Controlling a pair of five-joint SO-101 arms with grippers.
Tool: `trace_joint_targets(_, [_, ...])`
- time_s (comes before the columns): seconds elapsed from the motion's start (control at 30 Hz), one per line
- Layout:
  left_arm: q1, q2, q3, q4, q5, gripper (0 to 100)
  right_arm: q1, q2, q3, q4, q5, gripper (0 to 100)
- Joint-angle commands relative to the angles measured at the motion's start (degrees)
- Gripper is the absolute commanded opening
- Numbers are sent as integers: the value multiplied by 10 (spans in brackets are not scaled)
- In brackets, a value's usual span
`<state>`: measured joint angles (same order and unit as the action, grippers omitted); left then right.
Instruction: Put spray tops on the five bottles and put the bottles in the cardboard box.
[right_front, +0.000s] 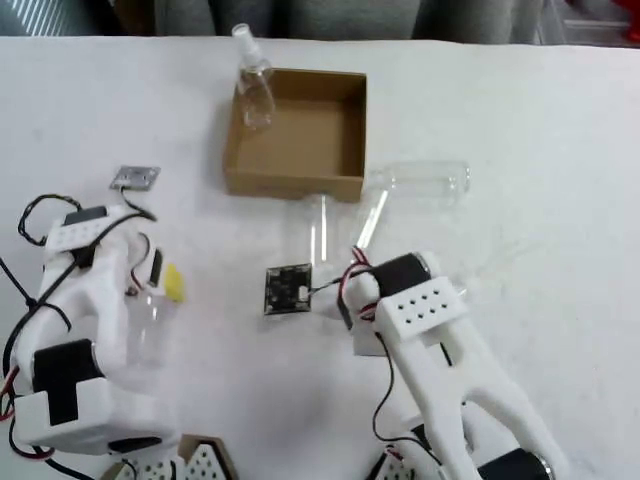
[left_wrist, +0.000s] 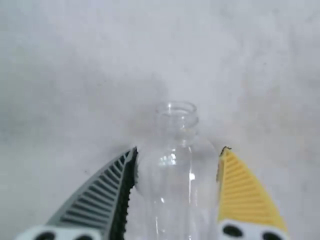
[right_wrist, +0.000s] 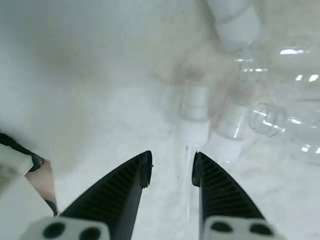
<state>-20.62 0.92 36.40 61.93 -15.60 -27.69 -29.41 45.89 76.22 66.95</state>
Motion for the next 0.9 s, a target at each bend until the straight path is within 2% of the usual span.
trace_joint_targets(0.0, [8, -5, -21, -6, -4, 191, -1, 29, -2, -40, 7, 105])
trace_joint_targets(0.4, [9, -5, -21, -10, -4, 191, -1, 103, -1, -82, 7, 101])
trace_joint_targets(0.63, [9, -5, -21, -10, -4, 191, -1, 145, 51, -177, 7, 101])
trace_joint_targets(0.87, [9, -5, -21, -10, -4, 191, -3, 175, 54, -193, 5, 101])
